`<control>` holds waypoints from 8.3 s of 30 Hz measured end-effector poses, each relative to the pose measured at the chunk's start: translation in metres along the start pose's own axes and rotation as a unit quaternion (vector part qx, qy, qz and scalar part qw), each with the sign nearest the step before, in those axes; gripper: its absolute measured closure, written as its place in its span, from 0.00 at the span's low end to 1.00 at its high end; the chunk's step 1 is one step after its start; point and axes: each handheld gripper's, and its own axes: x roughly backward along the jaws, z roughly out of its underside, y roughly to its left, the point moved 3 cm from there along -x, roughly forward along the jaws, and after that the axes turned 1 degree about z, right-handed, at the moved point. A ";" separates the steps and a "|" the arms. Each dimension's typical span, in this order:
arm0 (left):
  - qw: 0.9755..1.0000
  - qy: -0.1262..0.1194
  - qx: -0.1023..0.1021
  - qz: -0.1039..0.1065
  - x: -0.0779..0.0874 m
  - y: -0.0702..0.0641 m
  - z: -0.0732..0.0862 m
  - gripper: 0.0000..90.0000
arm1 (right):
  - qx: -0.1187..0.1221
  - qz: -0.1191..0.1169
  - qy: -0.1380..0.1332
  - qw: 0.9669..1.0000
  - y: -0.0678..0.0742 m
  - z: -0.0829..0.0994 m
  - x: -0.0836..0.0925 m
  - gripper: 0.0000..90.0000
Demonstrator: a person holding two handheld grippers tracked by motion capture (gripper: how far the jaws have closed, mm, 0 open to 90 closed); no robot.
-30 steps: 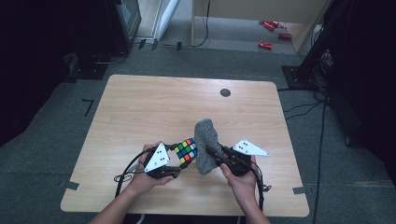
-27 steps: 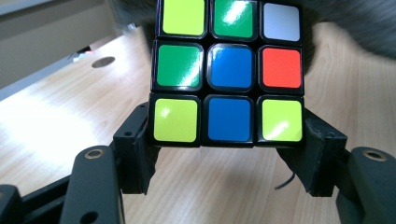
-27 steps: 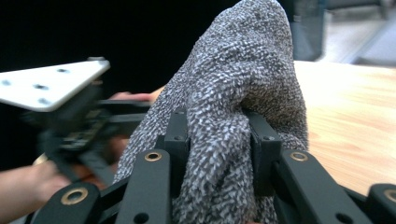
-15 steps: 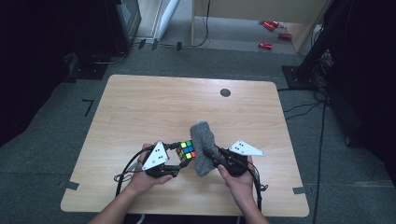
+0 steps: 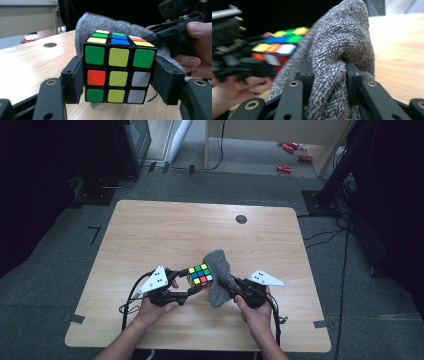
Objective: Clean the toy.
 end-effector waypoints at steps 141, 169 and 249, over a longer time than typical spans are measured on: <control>0.963 0.165 0.044 -0.208 -0.025 0.047 0.046 0.38 | 0.034 0.249 0.142 0.958 -0.093 0.030 0.001 0.68; 0.963 0.149 0.143 -0.172 0.014 0.044 0.024 0.10 | 0.036 0.192 0.127 0.972 -0.065 -0.005 0.015 0.00; 0.894 0.257 0.144 -0.338 0.177 0.074 0.101 0.04 | 0.017 0.329 0.181 0.927 -0.129 0.072 0.148 0.00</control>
